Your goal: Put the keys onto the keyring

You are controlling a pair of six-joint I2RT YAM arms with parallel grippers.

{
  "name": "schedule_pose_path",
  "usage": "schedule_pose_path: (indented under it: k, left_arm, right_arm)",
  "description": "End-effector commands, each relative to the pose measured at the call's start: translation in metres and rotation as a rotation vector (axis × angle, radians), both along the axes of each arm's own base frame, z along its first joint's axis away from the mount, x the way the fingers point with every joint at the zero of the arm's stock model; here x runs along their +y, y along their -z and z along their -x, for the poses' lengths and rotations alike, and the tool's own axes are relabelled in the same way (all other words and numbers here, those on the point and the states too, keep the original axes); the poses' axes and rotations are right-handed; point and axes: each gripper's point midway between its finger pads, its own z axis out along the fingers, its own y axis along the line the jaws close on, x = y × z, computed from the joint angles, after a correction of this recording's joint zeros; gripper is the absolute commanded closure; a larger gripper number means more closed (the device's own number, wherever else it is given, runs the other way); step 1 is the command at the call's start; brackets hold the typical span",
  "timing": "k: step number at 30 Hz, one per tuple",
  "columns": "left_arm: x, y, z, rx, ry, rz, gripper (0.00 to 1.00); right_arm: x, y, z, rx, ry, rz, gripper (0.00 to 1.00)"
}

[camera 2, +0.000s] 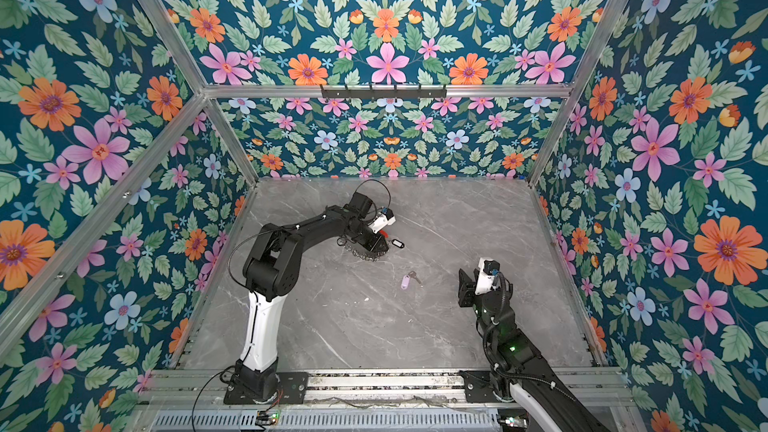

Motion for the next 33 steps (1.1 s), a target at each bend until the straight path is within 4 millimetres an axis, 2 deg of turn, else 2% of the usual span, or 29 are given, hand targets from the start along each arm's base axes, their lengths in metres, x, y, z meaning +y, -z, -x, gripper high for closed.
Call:
schedule_pose_path:
  k: [1,9,16,19,25,27,31,33]
  left_arm:
    - [-0.001,-0.001,0.005,0.016,0.015,0.006,0.84]
    - [0.001,0.000,0.008,0.009,0.034,0.002,0.97]
    - [-0.002,-0.014,0.010,-0.058,0.059,0.031,1.00]
    - [-0.003,-0.033,0.012,-0.115,0.063,0.075,1.00]
    - [0.002,-0.089,0.005,-0.276,-0.026,0.171,1.00]
    - [0.002,-0.109,0.004,-0.302,-0.057,0.210,1.00]
    - [-0.005,-0.146,0.004,-0.321,-0.091,0.315,1.00]
    - [-0.010,-0.169,0.004,-0.324,-0.099,0.393,1.00]
  right_arm:
    - [0.002,-0.013,-0.003,-0.041,0.000,-0.028,0.53]
    - [0.001,-0.013,-0.003,-0.042,0.002,-0.027,0.53]
    - [0.002,-0.014,-0.004,-0.046,0.004,-0.027,0.53]
    - [0.002,-0.014,-0.004,-0.048,0.004,-0.026,0.53]
    - [0.004,-0.014,-0.002,-0.039,-0.015,-0.024,0.53]
    - [0.002,-0.020,-0.002,0.004,0.001,-0.017,0.53]
    - [-0.016,-0.032,0.000,0.128,0.128,-0.046,0.53]
    - [-0.017,-0.040,-0.001,0.189,0.157,-0.075,0.53]
